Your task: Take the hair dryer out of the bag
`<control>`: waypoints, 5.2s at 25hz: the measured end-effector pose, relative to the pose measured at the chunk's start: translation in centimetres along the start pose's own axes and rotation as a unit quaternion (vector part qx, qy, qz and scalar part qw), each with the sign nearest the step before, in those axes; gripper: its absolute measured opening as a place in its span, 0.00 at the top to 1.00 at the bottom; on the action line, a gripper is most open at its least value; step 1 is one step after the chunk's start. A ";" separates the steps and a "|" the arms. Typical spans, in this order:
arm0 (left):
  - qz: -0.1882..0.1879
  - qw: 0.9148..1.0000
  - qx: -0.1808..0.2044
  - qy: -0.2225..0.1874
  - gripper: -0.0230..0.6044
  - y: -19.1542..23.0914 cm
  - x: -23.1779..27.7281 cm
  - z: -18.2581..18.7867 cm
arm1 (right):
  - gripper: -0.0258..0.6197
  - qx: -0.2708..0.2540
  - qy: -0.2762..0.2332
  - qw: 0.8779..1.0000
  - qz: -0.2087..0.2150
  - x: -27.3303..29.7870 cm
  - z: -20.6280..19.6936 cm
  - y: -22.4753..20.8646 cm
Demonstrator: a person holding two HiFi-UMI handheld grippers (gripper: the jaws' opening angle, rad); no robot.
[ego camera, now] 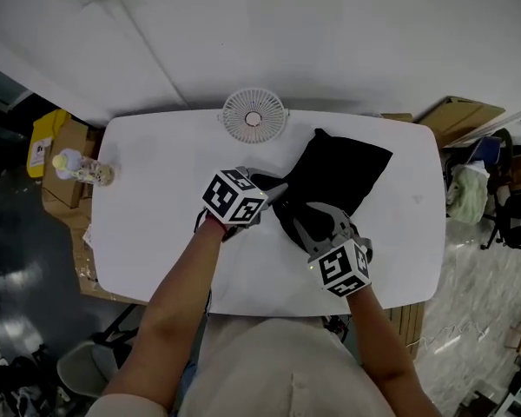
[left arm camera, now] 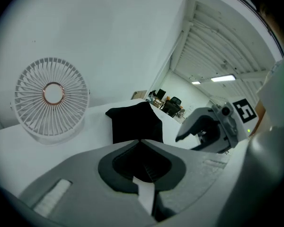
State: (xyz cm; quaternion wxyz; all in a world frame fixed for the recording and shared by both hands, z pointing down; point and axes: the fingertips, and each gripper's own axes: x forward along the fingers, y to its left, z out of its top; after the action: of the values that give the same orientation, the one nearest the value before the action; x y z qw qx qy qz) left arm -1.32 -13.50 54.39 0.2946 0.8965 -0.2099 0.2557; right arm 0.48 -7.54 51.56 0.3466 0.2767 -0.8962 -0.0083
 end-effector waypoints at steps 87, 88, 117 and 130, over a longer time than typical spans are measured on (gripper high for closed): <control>0.106 0.954 0.168 0.223 0.68 -1.4 10.0 -8.1 | 0.55 0.409 -0.059 0.904 -0.108 -4.2 -10.6 -19.3; 0.105 0.954 0.168 0.224 0.68 -1.5 9.9 -8.2 | 0.55 0.440 -0.066 0.887 -0.126 -4.8 -12.0 -20.6; 0.090 0.961 0.179 0.189 0.71 -4.7 3.1 -8.5 | 0.93 0.627 -0.119 0.764 -0.093 -2.1 -16.2 -23.4; 0.116 0.961 0.161 0.193 0.73 -6.2 -1.1 -11.5 | 0.93 0.637 -0.147 0.751 -0.096 -4.0 -14.9 -23.6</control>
State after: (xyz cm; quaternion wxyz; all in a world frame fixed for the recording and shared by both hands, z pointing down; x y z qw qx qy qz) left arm -2.77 -1.29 59.14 0.1493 0.8352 -0.2081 0.4867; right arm 23.84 -22.89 55.54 -0.0481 0.5135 -0.7024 0.4905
